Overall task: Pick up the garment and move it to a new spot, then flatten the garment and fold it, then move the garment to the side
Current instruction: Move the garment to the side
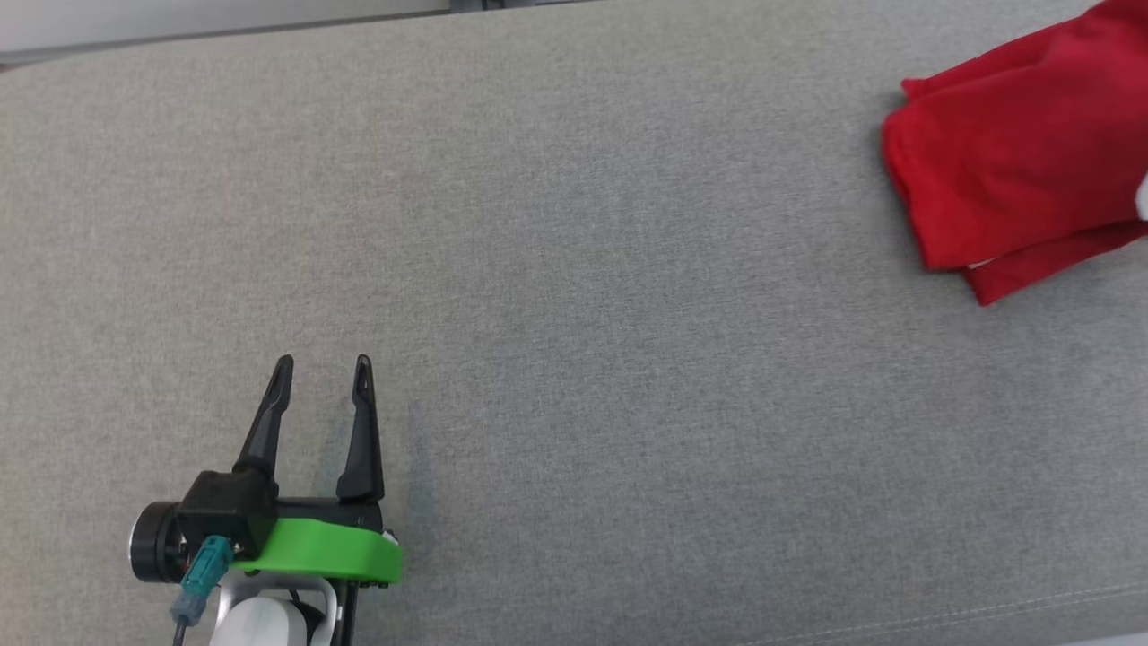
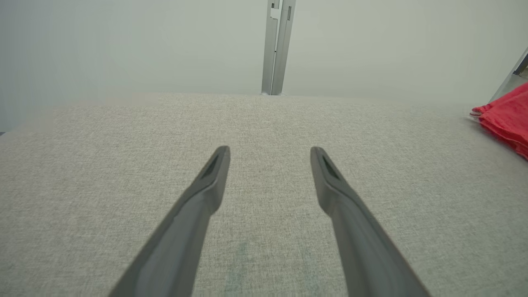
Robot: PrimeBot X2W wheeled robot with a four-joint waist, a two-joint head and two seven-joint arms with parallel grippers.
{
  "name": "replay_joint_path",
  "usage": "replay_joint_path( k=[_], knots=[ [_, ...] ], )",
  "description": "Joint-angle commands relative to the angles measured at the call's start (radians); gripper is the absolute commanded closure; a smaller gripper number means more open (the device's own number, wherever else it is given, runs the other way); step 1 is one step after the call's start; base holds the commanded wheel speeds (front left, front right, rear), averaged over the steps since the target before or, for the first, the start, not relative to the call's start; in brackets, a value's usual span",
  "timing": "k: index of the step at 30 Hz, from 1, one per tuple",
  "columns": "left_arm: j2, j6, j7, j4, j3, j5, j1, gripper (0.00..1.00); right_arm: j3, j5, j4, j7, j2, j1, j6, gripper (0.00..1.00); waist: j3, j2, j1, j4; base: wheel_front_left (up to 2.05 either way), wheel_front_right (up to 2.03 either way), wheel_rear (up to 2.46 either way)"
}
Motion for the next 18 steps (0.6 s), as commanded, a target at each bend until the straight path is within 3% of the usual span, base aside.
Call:
replay_joint_path(
  k=[1,10,18],
  knots=[
    [0.001,-0.006,0.0,-0.005,-0.003,0.008,-0.009,0.0,-0.009,-0.015,0.012,0.0,-0.029,-0.022,-0.001,1.0,0.029,0.0,0.0,0.023,0.0,0.0,0.0],
    [0.007,-0.01,0.0,-0.015,-0.004,0.031,-0.026,0.0,-0.044,-0.136,0.093,0.009,-0.133,-0.075,-0.002,1.0,0.099,0.0,0.0,0.047,0.0,0.0,0.0],
    [0.023,-0.013,0.0,-0.02,-0.006,0.047,-0.042,0.0,-0.162,-0.227,0.168,-0.004,-0.186,-0.119,-0.002,1.0,0.164,0.0,0.0,0.071,0.0,0.0,0.0]
  ],
)
